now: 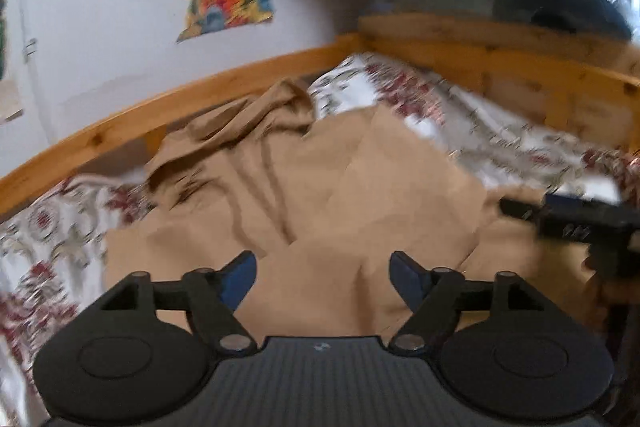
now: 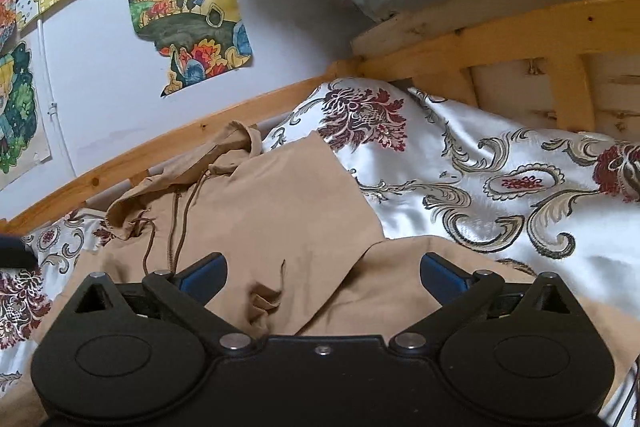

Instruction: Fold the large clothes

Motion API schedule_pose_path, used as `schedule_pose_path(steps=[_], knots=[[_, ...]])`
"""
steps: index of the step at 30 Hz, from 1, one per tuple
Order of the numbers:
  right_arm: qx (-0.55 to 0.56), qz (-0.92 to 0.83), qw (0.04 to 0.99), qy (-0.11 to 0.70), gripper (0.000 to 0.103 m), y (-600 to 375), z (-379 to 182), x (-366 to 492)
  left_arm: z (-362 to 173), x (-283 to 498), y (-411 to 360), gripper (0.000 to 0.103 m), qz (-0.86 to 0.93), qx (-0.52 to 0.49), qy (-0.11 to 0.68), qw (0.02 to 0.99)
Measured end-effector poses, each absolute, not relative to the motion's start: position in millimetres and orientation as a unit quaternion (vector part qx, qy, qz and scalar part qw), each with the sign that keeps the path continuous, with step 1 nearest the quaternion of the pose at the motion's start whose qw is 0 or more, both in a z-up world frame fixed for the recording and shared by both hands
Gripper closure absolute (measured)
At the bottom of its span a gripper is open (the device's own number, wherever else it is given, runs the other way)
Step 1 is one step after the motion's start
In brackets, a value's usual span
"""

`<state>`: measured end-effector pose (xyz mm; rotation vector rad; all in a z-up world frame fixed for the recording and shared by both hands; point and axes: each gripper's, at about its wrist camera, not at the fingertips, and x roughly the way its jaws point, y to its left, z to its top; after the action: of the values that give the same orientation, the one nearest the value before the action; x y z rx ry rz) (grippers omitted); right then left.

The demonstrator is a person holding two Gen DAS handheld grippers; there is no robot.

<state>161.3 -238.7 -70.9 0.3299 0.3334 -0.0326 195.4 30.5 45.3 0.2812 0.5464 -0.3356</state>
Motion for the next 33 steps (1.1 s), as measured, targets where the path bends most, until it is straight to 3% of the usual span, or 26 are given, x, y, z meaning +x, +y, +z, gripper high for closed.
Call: schedule_pose_path(steps=[4, 10, 15, 21, 25, 27, 29, 33], knots=[[0.152, 0.013, 0.973, 0.176, 0.001, -229, -73, 163, 37, 210, 63, 0.021, -0.069, 0.136, 0.300, 0.942], [0.114, 0.041, 0.976, 0.180, 0.022, -215, -77, 164, 20, 247, 133, 0.025, 0.053, 0.070, 0.336, 0.938], [0.124, 0.087, 0.966, 0.210, 0.027, -220, -72, 209, -1, 276, 166, 0.028, 0.095, 0.052, 0.360, 0.927], [0.077, 0.156, 0.936, 0.307, 0.029, -206, -72, 298, -33, 307, 168, 0.028, 0.118, 0.121, 0.372, 0.913], [0.041, 0.120, 0.927, 0.354, 0.035, -195, -94, 320, -47, 307, 175, 0.032, 0.114, 0.086, 0.379, 0.914], [0.047, 0.143, 0.931, 0.333, 0.057, -194, -98, 312, -50, 305, 180, 0.043, 0.113, 0.056, 0.376, 0.918], [0.016, 0.138, 0.937, 0.320, 0.103, -190, -99, 305, -50, 303, 181, 0.047, 0.116, 0.052, 0.372, 0.920], [0.015, 0.090, 0.965, 0.244, 0.103, -206, -66, 280, -47, 300, 178, 0.048, 0.114, 0.058, 0.374, 0.919]])
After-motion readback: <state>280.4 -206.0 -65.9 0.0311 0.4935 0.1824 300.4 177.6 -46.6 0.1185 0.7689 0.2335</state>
